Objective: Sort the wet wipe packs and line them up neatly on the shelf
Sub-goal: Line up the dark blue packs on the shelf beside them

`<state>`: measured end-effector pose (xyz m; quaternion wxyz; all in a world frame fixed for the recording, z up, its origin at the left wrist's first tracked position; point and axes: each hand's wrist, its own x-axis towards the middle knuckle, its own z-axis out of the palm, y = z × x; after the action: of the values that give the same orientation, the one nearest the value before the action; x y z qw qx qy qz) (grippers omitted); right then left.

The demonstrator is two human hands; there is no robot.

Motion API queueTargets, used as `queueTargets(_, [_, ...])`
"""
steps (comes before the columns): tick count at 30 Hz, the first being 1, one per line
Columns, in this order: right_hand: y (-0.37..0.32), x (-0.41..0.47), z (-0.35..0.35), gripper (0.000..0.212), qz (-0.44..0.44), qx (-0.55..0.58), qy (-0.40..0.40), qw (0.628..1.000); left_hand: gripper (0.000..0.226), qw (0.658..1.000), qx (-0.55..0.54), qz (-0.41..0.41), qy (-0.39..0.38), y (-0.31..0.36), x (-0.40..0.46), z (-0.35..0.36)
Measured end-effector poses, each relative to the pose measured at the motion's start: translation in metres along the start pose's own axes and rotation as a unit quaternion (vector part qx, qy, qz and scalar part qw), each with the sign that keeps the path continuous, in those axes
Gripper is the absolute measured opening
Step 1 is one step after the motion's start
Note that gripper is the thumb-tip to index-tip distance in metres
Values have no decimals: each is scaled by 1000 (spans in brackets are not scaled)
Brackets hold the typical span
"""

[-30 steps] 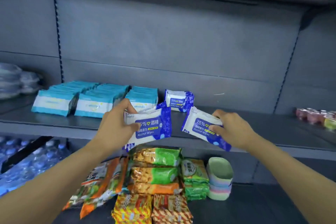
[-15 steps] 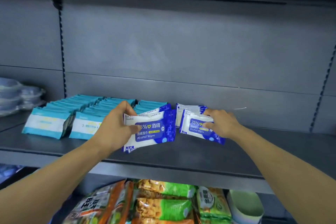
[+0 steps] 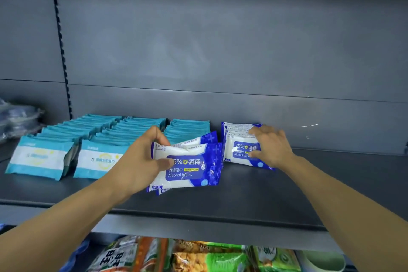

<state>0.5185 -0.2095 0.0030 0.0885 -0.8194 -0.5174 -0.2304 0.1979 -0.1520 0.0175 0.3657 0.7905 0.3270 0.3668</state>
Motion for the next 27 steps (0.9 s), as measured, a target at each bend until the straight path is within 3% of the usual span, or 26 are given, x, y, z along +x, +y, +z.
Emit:
queueTargets(6, [-2,4,9,56,-17,26,28,999,26,1000,-15,-9,-17,0,1,5])
queueTargets(13, [1,-1,8,67,27,60,29,997,24,999,-14,-10,-39,9,4,18])
queueTargets(18, [22,-7,-7,49,68,174,54,981,25,997,-38,12,-60,21,16,43])
queueTargets(21, [41,-14,-17,33,102,289,94,947,28,996,-29,33,-77,29,31,72])
queueTargets(23, [48,-24,-28,25,113,409,79,902,29,995,-18,48,-81,35,42,95])
queueTargets(25, [50,-38,-40,24,106,507,-2,856,30,995,-6,62,-80,41,52,116])
queueTargets(27, [51,-50,-44,28,76,530,-96,839,30,995,-9,61,-73,46,63,132])
